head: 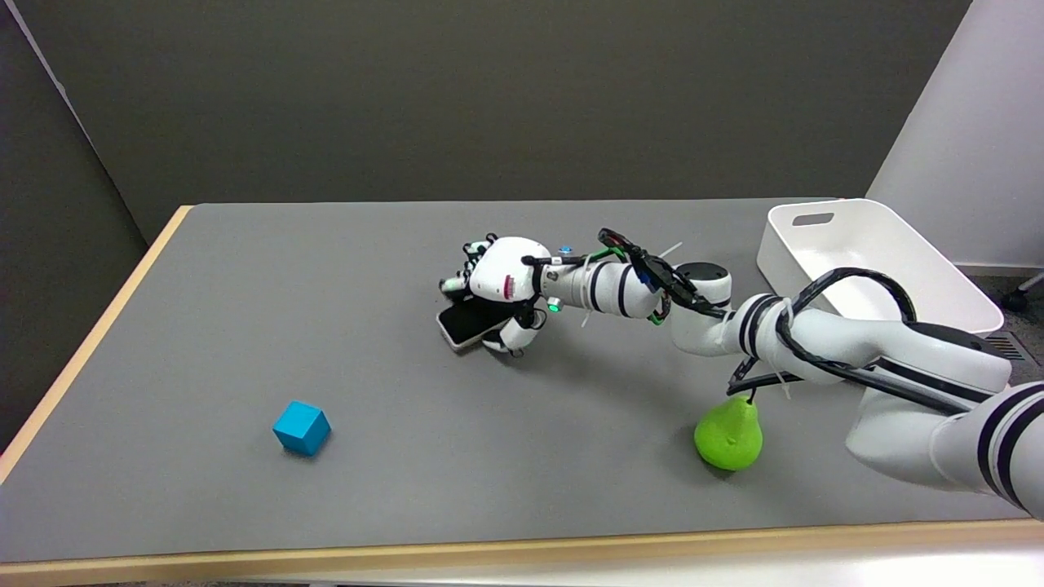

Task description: Pick up the blackboard eraser.

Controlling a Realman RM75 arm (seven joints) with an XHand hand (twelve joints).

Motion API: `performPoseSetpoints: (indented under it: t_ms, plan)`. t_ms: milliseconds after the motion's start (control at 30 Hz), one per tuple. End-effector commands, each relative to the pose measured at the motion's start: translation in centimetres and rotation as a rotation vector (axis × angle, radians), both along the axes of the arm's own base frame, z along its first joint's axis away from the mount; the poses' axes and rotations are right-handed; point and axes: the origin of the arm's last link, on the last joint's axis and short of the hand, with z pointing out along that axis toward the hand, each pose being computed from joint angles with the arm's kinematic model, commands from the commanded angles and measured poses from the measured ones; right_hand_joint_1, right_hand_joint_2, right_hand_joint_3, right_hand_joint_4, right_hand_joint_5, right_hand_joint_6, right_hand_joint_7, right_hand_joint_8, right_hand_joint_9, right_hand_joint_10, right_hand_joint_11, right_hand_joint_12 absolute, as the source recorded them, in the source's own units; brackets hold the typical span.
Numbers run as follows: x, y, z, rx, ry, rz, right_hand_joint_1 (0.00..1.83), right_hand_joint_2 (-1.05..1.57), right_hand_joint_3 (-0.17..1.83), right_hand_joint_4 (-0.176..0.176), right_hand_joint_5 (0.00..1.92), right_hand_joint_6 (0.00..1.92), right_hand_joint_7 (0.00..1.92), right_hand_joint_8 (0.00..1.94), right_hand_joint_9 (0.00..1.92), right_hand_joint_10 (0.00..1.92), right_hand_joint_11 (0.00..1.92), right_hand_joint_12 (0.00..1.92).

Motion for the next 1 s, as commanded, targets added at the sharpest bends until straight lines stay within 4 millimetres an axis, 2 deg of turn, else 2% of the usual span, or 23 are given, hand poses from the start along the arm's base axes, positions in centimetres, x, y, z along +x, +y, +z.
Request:
performPoseSetpoints:
  t_ms: [33,100,167,233,367,433,467,567,700,767,800,867,900,967,1000]
  plan:
    - [0.8,-0.3,-0.2,-0.004,-0.015,0.023,0.8,1.21,0.33,0.129,0.56,1.66,0.74,1.64,0.73,1.46,0.34,1.47]
    - [1.3,-0.5,0.2,-0.016,-0.026,0.036,0.82,1.22,0.32,0.087,0.56,1.68,0.71,1.71,0.74,1.54,0.3,1.7]
    - [2.1,-0.9,0.9,-0.046,-0.033,0.06,0.83,1.22,0.3,0.081,0.57,1.66,0.71,1.72,0.74,1.59,0.28,1.79]
    - [2.9,-1.3,1.9,-0.082,-0.024,0.09,0.85,1.2,0.32,0.075,0.59,1.63,0.76,1.72,0.79,1.67,0.49,1.87]
    - [6.5,-2.1,5.2,-0.189,-0.027,0.203,0.87,1.14,0.39,0.085,0.62,1.61,0.81,1.67,0.83,1.68,0.71,1.83]
    - [8.2,-2.1,7.4,-0.255,-0.027,0.258,0.86,1.12,0.41,0.121,0.64,1.58,0.82,1.67,0.85,1.69,0.69,1.84]
    - [9.4,-2.0,8.8,-0.296,-0.025,0.296,0.86,1.11,0.41,0.135,0.65,1.57,0.83,1.67,0.85,1.69,0.68,1.84]
    - [12.0,-1.2,13.7,-0.439,-0.015,0.382,0.87,1.1,0.42,0.134,0.65,1.56,0.85,1.66,0.87,1.68,0.69,1.84]
    - [14.3,0.7,19.6,-0.617,0.015,0.458,0.87,1.09,0.43,0.133,0.66,1.55,0.87,1.65,0.89,1.68,0.71,1.83]
    - [15.6,2.5,23.9,-0.749,0.024,0.491,0.88,1.09,0.44,0.137,0.67,1.55,0.87,1.64,0.9,1.68,0.73,1.83]
    - [15.8,3.1,25.0,-0.784,0.025,0.496,0.88,1.08,0.44,0.142,0.67,1.54,0.87,1.64,0.9,1.68,0.73,1.82]
    - [15.9,5.5,29.0,-0.921,0.032,0.494,0.88,1.07,0.46,0.155,0.68,1.54,0.88,1.63,0.9,1.67,0.74,1.82]
    - [15.8,6.2,30.0,-0.952,0.036,0.492,0.87,1.07,0.46,0.159,0.68,1.54,0.89,1.63,0.91,1.66,0.74,1.81]
    - [15.2,8.8,33.2,-1.068,0.057,0.47,0.87,1.06,0.47,0.162,0.68,1.54,0.89,1.62,0.92,1.65,0.76,1.79]
    - [14.9,9.6,34.0,-1.099,0.066,0.458,0.87,1.06,0.47,0.163,0.68,1.54,0.89,1.62,0.92,1.66,0.76,1.79]
